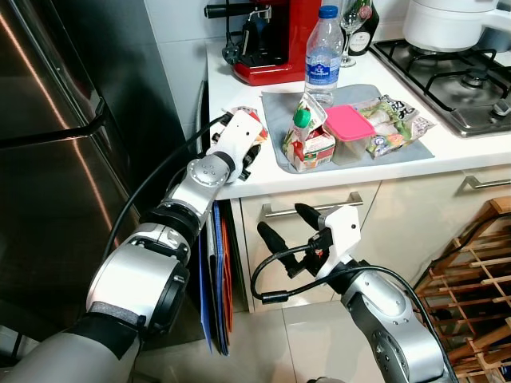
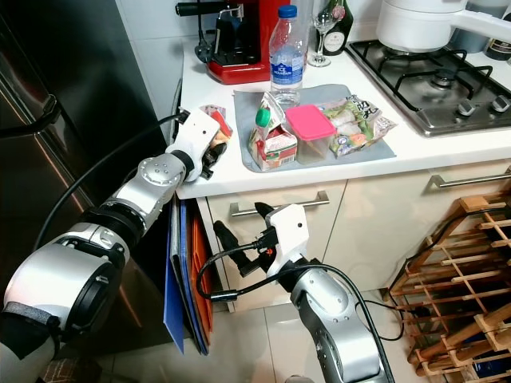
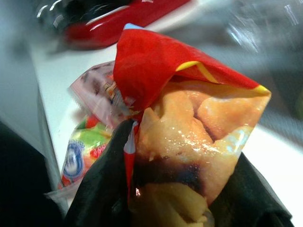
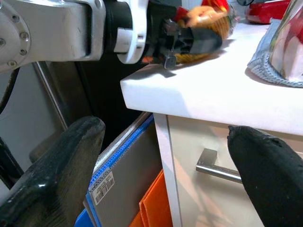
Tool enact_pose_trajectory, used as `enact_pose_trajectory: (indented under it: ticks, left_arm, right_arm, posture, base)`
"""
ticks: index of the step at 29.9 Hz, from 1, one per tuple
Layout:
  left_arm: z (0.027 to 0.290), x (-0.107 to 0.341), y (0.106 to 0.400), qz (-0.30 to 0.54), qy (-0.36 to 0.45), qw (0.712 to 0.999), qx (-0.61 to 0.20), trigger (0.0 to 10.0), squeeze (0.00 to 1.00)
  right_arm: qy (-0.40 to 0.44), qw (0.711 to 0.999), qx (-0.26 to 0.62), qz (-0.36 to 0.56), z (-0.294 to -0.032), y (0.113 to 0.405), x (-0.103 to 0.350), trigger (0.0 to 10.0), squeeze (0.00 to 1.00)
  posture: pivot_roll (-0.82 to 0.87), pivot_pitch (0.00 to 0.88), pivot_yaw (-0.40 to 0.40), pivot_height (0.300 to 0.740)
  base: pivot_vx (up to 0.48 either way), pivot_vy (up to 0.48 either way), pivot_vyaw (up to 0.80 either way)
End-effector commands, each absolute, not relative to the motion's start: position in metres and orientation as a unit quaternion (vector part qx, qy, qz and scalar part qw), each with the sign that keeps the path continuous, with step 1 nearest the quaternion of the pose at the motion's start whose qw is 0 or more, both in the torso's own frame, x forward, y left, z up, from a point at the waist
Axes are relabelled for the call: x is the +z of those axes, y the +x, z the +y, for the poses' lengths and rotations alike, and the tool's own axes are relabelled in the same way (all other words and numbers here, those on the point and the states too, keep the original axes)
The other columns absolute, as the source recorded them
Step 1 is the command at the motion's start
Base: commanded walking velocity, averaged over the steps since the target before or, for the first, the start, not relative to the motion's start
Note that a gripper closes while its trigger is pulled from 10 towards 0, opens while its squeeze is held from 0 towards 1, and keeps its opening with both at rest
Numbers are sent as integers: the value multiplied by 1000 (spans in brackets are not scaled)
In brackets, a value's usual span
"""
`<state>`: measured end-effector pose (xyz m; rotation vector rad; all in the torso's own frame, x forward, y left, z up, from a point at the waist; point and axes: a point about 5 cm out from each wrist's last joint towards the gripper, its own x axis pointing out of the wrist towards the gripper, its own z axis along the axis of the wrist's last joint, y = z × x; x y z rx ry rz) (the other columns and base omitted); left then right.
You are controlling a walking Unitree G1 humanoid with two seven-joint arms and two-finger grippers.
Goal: Restocking fridge
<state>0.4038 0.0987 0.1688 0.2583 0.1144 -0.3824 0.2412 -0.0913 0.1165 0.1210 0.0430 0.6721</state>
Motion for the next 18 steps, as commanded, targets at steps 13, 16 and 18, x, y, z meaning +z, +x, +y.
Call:
enact_pose_trajectory:
  ticks: [13, 16, 18]
  left_arm:
    - [134, 247, 413, -114, -46, 981, -151, 0, 0]
    - [127, 258, 409, -146, -48, 973, -174, 4549, 0]
    - [124, 261, 406, -158, -42, 970, -178, 10000, 0]
  right_arm:
    - [43, 955, 293, 6, -105, 260, 116, 10000, 0]
    - [38, 963, 268, -7, -110, 265, 119, 10000, 0]
    - [34, 967, 252, -16, -113, 268, 121, 10000, 0]
  posture:
    - [-125, 0, 46, 740]
    - [-124, 0, 44, 740]
    - [-122, 0, 42, 740]
  base:
    - [0, 0, 0]
    - [0, 0, 0]
    - [0, 0, 0]
